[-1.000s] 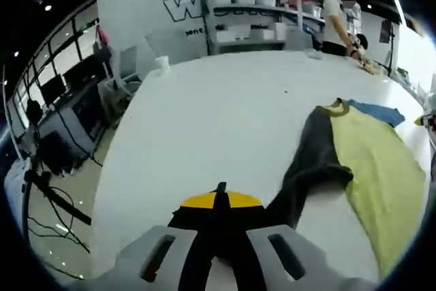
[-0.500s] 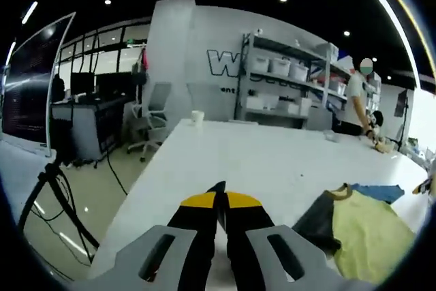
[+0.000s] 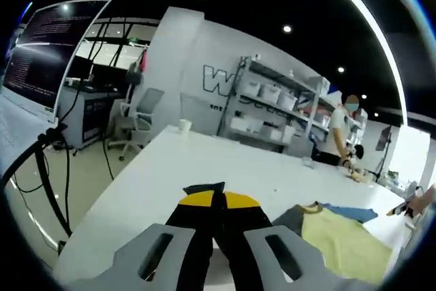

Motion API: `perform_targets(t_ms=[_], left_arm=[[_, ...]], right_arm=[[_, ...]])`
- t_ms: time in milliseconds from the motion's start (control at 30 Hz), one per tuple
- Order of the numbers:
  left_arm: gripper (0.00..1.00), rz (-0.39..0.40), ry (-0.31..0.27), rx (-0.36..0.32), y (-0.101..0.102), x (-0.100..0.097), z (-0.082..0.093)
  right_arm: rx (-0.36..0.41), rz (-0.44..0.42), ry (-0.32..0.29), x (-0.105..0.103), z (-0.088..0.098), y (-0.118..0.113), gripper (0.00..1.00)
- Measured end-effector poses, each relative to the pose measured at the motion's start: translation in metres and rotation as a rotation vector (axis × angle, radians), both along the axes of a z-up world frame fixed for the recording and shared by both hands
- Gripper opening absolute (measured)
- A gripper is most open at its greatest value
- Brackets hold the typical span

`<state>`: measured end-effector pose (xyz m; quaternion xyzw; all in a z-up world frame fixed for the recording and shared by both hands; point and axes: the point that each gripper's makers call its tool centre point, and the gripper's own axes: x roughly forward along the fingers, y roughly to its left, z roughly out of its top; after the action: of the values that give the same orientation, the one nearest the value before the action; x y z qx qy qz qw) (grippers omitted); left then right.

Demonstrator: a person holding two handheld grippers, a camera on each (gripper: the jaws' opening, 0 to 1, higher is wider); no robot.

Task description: Fold the garment on the visible template until the final outline fits inside the template.

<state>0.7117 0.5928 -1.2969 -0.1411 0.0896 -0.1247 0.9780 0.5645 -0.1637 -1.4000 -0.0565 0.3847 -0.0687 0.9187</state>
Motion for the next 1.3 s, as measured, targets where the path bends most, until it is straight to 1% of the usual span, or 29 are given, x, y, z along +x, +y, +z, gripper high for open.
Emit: perform_targets(t_ms=[67,133,200,233,267,300,333,367,400,500,533,567,600,667,700,733,867,933,967,1000,1033,1067,1133,1200,1233,1267,1300], left_arm=[[0.04,-0.038,0.019,0.001,-0.007,-0.009,-0.005],[0.04,-0.084,0.006,0.012,-0.017,-0.015,-0.003],[0.03,-0.151,0.004,0.047,-0.030,-0.024,-0.002],[0.03,-0.207,0.008,0.075,-0.041,-0.030,-0.003],[0.03,-0.241,0.014,0.111,-0.047,-0.034,-0.005],[0.03,-0.305,0.025,0.147,-0.059,-0.040,-0.008],[0.03,-0.343,0.031,0.150,-0.068,-0.045,-0.009],[0.03,-0.392,0.041,0.189,-0.076,-0.051,-0.013],[0.03,-0.421,0.047,0.216,-0.082,-0.054,-0.016],[0.03,-0.494,0.062,0.212,-0.097,-0.065,-0.021],[0.03,-0.535,0.068,0.237,-0.104,-0.070,-0.024],[0.03,-0.572,0.080,0.239,-0.109,-0.076,-0.027],[0.03,-0.603,0.089,0.269,-0.115,-0.082,-0.032],[0.03,-0.668,0.118,0.307,-0.116,-0.091,-0.048],[0.03,-0.683,0.127,0.315,-0.118,-0.094,-0.052],[0.03,-0.691,0.133,0.307,-0.119,-0.097,-0.054],[0.03,-0.678,0.151,0.291,-0.113,-0.102,-0.059],[0.03,-0.675,0.182,0.277,-0.108,-0.107,-0.066],[0.03,-0.677,0.195,0.287,-0.106,-0.110,-0.070],[0.03,-0.685,0.227,0.308,-0.102,-0.115,-0.079],[0.04,-0.683,0.245,0.331,-0.100,-0.117,-0.085],[0.04,-0.689,0.257,0.327,-0.099,-0.120,-0.089],[0.04,-0.667,0.284,0.370,-0.094,-0.120,-0.096],[0.05,-0.661,0.291,0.341,-0.096,-0.119,-0.096],[0.08,-0.642,0.301,0.355,-0.095,-0.117,-0.097],[0.11,-0.631,0.304,0.352,-0.094,-0.115,-0.097],[0.14,-0.620,0.303,0.313,-0.097,-0.112,-0.093]], right_arm=[[-0.001,0.002,0.001,0.000,0.001,0.003,0.00],[0.000,0.003,0.002,0.000,0.001,0.006,0.00],[0.000,0.006,0.002,0.000,0.003,0.008,0.00],[0.000,0.007,0.002,0.000,0.003,0.009,0.00],[-0.001,0.008,0.002,0.000,0.003,0.010,0.00],[-0.001,0.009,0.002,0.000,0.004,0.011,0.00],[0.000,0.010,0.002,0.000,0.004,0.011,0.00],[-0.001,0.011,0.003,0.000,0.004,0.012,0.00],[0.000,0.011,0.003,0.001,0.004,0.012,0.00],[-0.001,0.016,0.003,0.001,0.004,0.013,0.00],[0.000,0.016,0.002,0.001,0.005,0.014,0.00],[0.000,0.017,0.002,0.001,0.005,0.014,0.00],[-0.001,0.018,0.003,0.001,0.005,0.014,0.00],[0.001,0.017,0.003,0.001,0.004,0.013,0.00],[0.001,0.017,0.002,0.000,0.005,0.014,0.00],[0.001,0.017,0.002,0.000,0.005,0.013,0.00],[0.003,0.017,0.004,-0.001,0.003,0.012,0.00],[0.003,0.016,0.004,-0.002,0.003,0.012,0.00],[0.004,0.016,0.004,-0.002,0.002,0.012,0.00],[0.005,0.015,0.004,-0.002,0.002,0.012,0.00],[0.005,0.015,0.005,-0.003,0.002,0.012,0.00],[0.005,0.015,0.006,-0.003,0.001,0.010,0.00],[0.006,0.015,0.006,-0.003,0.001,0.010,0.00],[0.007,0.017,0.006,-0.002,0.001,0.009,0.00],[0.008,0.017,0.006,-0.001,0.000,0.008,0.00],[0.008,0.016,0.005,-0.001,0.000,0.008,0.00],[0.008,0.016,0.005,-0.001,-0.001,0.007,0.00]])
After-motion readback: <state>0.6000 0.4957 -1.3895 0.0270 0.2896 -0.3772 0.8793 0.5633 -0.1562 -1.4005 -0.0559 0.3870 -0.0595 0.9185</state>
